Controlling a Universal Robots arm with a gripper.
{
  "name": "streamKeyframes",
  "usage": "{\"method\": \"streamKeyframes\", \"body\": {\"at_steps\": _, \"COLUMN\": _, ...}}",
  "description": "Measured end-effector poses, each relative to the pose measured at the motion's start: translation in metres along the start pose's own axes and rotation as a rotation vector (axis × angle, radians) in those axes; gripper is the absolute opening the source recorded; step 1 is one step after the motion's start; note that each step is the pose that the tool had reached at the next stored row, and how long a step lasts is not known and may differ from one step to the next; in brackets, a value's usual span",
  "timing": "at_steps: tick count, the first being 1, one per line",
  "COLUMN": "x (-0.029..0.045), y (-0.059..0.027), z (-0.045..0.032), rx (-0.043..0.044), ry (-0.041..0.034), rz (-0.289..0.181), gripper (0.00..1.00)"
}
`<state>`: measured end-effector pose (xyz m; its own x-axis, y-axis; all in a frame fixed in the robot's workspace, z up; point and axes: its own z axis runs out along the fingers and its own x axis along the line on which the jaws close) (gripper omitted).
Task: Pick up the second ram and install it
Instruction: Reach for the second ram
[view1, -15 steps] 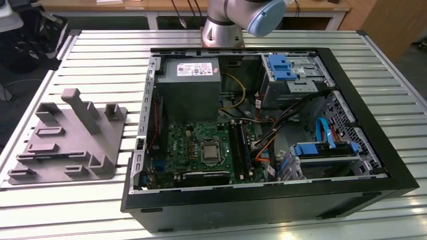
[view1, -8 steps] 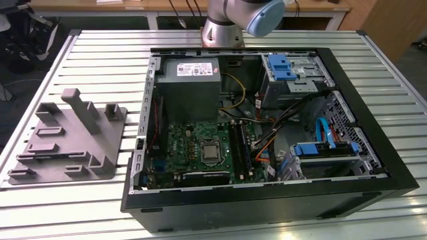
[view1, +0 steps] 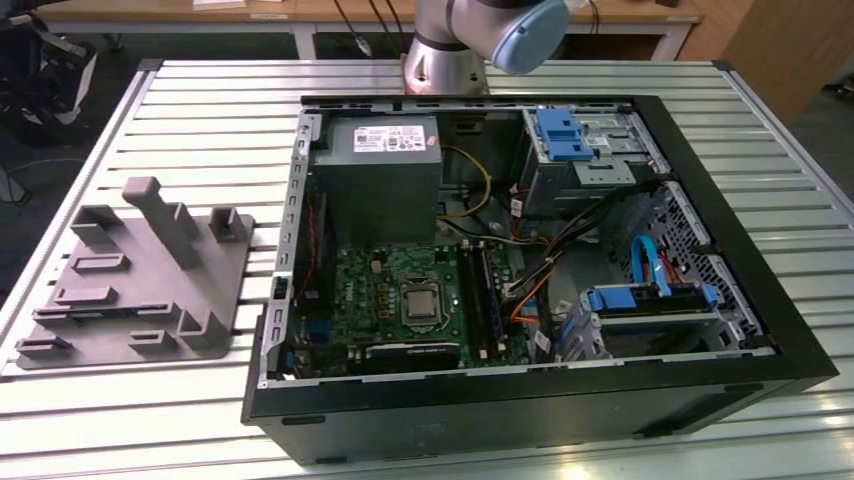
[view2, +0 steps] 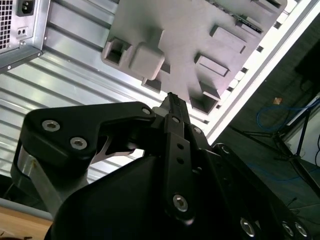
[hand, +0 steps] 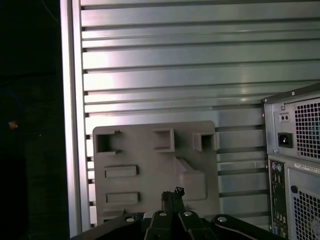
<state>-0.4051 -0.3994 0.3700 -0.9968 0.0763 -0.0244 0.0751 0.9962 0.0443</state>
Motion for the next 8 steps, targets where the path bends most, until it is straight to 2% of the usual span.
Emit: {"method": "streamKeyframes", "body": {"at_steps": 8, "x": 0.0115, "y": -0.001, "z": 0.0035, "rx": 0.0, "ry": 0.0, "rz": 0.0, "gripper": 0.1}}
